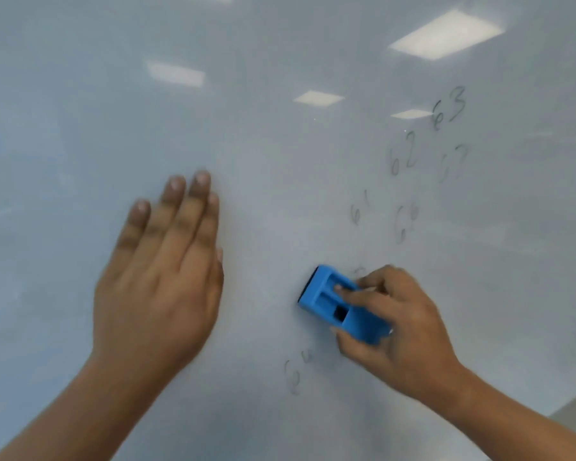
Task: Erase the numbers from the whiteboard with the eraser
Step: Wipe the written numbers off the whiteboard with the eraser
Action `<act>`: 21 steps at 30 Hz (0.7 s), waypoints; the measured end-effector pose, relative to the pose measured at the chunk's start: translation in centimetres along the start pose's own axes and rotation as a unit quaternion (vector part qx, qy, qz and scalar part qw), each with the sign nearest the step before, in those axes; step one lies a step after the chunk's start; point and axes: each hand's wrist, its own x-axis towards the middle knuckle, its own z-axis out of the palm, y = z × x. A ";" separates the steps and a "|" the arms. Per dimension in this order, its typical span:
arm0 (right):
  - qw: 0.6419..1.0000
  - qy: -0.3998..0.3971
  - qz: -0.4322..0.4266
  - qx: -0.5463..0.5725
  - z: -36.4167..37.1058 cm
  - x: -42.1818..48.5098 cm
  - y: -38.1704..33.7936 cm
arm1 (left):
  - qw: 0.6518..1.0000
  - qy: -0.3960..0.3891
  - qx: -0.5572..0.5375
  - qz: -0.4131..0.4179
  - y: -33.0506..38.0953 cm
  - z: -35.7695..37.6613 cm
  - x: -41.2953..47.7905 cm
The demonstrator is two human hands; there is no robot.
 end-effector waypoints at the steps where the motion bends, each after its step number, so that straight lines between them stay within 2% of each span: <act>1: 0.998 0.039 0.041 0.000 -0.5 1.1 0.7 | 1.000 -0.005 0.008 0.008 0.5 0.2 -1.5; 4: 0.978 0.140 0.152 0.012 -2.1 5.2 2.7 | 1.000 0.001 0.025 -0.004 1.0 0.9 -3.7; 6: 0.983 0.129 0.130 0.027 -2.1 6.2 2.3 | 0.999 0.009 0.039 -0.009 1.1 1.1 -3.9; 10: 0.999 0.019 -0.021 -0.033 -1.3 3.1 1.7 | 0.998 0.022 0.061 -0.006 1.0 1.5 -3.9; 11: 0.999 0.019 -0.015 -0.035 -1.7 3.2 2.3 | 0.998 0.021 0.065 -0.004 0.9 1.6 -3.8; 14: 0.992 0.103 0.073 -0.003 -2.9 5.4 4.1 | 0.997 0.027 0.072 -0.005 0.9 1.5 -3.7; 16: 0.986 0.135 0.096 0.018 -2.9 6.4 3.9 | 0.997 0.034 0.076 0.000 1.2 1.6 -3.6; 19: 0.996 0.072 0.052 0.017 -2.4 5.3 3.1 | 0.997 0.044 0.070 0.001 0.9 2.0 -3.9; 21: 0.993 0.083 0.082 0.004 -3.5 6.0 4.4 | 0.996 0.061 0.068 0.003 0.7 2.5 -4.2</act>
